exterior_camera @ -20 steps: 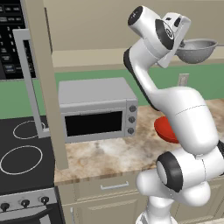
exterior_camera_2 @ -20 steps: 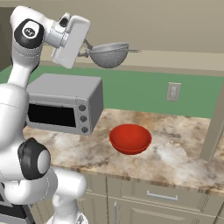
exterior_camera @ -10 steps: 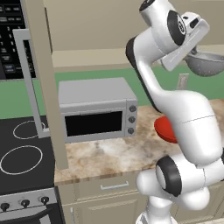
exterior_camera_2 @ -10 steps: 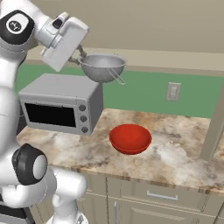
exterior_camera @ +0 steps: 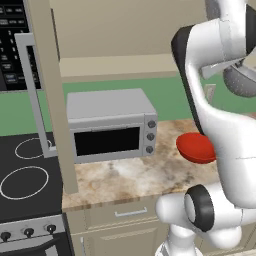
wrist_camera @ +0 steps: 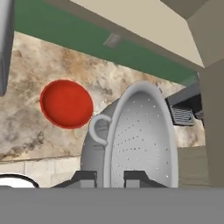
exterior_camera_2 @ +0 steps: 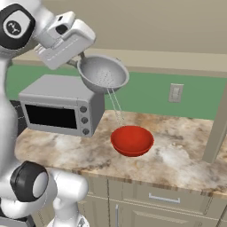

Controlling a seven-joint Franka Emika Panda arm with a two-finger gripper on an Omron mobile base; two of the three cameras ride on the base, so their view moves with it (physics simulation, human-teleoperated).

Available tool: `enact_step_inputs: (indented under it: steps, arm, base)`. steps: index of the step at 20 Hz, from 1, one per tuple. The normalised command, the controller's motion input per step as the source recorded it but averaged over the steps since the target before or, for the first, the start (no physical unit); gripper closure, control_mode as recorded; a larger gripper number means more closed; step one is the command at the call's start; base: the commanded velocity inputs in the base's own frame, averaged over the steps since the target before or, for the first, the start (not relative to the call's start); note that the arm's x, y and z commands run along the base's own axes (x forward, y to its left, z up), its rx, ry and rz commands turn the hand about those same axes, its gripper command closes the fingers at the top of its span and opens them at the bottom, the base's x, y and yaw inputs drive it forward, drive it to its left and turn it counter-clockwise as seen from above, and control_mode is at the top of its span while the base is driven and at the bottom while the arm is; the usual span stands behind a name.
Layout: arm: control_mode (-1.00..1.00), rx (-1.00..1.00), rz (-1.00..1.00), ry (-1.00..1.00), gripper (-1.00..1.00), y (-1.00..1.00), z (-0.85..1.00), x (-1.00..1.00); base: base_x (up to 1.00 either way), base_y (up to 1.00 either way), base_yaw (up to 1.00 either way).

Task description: Open the cabinet and setup a tea strainer by placing it in the bowl upright.

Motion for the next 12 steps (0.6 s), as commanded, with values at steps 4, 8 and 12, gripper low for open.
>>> enact_step_inputs:
  steps: [4,8,12]
  arm:
    - [-1.00,0.10,0.09,-0.18,1.00,-0.20,-0.12,-0.46]
    - [-1.00,0.00,0.11,-0.12,1.00,-0.12,-0.41,-0.54]
    - [-1.00,-0.02,0.11,-0.11,1.00,-0.01,-0.46,-0.52]
  base:
    - [0.00,0.00,0.00]
    - [0.00,0.00,0.00]
    - [0.00,0.00,0.00]
